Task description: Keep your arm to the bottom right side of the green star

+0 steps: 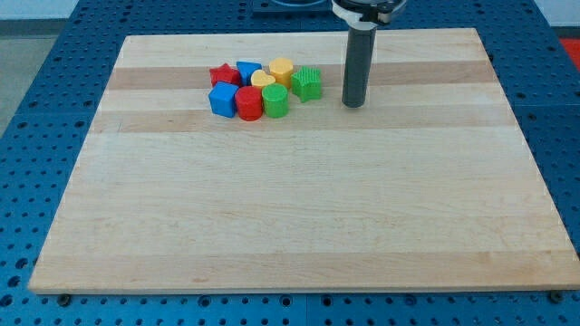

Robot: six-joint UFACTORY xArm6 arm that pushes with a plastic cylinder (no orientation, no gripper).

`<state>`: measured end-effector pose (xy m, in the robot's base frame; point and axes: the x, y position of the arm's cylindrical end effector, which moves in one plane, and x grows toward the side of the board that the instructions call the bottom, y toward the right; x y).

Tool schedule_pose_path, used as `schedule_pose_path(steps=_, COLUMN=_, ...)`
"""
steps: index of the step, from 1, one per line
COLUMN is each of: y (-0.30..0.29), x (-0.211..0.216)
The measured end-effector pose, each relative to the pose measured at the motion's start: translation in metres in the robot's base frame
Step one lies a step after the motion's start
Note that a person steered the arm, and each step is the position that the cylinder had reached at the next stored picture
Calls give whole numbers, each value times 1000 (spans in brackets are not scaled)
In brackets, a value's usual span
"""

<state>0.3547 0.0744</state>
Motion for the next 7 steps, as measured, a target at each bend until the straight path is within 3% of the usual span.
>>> schedule_pose_path(steps=5, y=3, x=0)
schedule_pose_path(steps=6, y=46, x=27)
schedule_pose_path(steps=7, y=48, x=76)
